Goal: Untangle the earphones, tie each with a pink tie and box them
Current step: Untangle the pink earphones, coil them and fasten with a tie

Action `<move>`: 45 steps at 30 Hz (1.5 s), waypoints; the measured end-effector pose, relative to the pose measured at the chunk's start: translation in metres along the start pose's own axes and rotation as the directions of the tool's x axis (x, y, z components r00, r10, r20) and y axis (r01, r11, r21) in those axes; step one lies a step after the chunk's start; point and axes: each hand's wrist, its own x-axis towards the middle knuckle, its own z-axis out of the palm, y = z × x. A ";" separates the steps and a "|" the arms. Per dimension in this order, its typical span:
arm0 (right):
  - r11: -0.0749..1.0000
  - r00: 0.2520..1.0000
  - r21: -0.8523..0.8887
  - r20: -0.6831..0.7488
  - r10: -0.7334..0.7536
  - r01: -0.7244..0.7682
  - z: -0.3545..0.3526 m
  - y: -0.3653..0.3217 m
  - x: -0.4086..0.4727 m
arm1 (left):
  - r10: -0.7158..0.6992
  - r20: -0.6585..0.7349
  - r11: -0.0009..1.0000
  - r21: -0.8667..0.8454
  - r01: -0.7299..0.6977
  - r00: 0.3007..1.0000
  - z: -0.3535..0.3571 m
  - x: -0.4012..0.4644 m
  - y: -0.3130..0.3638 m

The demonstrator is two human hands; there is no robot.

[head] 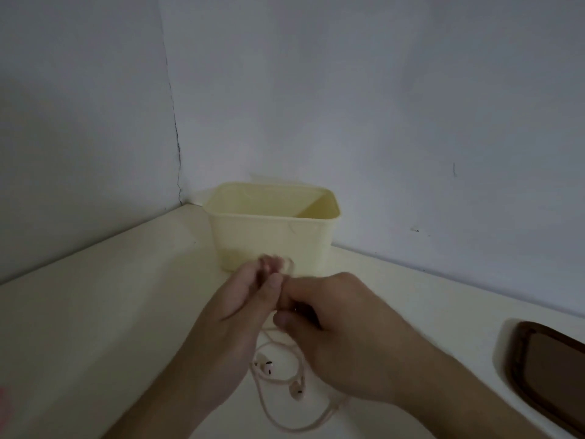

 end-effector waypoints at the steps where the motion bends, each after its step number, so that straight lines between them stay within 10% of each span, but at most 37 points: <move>1: 1.000 1.000 0.017 -0.031 0.005 -0.005 -0.005 0.001 0.000 | -0.010 0.057 0.999 0.034 0.008 0.998 0.001 -0.002 0.000; 7: 0.987 0.986 0.155 -0.156 0.057 -0.033 -0.026 0.018 0.001 | -0.112 0.165 0.990 -0.063 0.124 0.980 0.000 -0.002 0.010; 13: 0.982 0.990 0.166 -0.097 0.106 -0.089 -0.007 0.025 0.008 | -0.025 0.197 0.850 -0.512 0.125 0.980 -0.006 0.001 0.012; 23: 0.831 0.972 0.505 0.156 0.176 -0.232 0.029 0.005 0.007 | -0.062 -0.091 0.873 -0.488 0.010 0.994 -0.005 0.006 0.014; 32: 0.577 0.989 0.804 0.097 0.113 -0.145 0.028 0.013 0.010 | -0.053 0.027 0.853 -0.518 0.059 0.998 -0.010 0.003 0.012; 45: 0.743 0.971 0.668 -0.140 0.195 -0.053 0.040 0.005 0.003 | -0.044 0.091 0.853 -0.515 0.085 0.995 -0.014 0.003 0.008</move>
